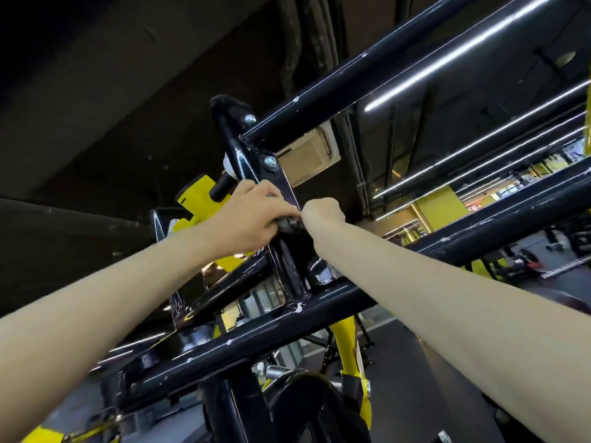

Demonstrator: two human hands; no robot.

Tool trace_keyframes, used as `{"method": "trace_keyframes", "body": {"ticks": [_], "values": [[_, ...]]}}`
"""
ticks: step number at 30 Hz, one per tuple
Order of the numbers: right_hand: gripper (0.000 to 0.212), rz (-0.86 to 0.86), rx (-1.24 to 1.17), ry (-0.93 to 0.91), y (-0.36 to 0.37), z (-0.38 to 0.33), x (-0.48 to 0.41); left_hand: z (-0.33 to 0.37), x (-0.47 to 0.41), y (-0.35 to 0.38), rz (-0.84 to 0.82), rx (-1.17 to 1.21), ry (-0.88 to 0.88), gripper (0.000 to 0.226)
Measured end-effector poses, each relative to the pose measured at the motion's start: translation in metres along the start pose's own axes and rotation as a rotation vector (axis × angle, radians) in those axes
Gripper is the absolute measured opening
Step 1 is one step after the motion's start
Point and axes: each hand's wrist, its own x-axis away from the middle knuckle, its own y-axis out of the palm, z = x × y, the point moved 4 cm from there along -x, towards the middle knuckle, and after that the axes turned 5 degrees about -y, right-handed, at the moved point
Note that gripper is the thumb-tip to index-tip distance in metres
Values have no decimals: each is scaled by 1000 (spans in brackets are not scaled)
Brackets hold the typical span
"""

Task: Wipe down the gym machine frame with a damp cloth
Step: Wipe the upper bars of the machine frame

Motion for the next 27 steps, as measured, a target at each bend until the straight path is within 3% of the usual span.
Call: {"method": "trace_keyframes", "body": {"ticks": [4,5,8,10,14,18,22,24,27], "values": [[20,-318,148,-24,1,-5,4,-29,-29,-17,125,-27,-179,47],[24,-374,182,13,3,-3,9,-22,-29,-17,122,-21,-186,47],[99,-422,380,-4,21,8,12,0,-20,-5,-70,2,-114,47],[118,-401,422,-21,29,12,6,1,-25,-8,-123,-87,-73,47],[110,-408,468,-71,24,10,-1,-15,-46,-12,54,-310,-247,42],[109,-417,448,-108,22,16,-6,24,-42,11,-100,-309,-154,36],[115,-409,432,-83,22,21,-8,-5,-63,-8,-4,-464,-219,38],[115,-416,454,-91,22,23,-10,-8,-62,-6,18,-450,-283,39],[128,-420,453,-76,25,28,-15,13,-46,9,-109,-225,-242,45]]}}
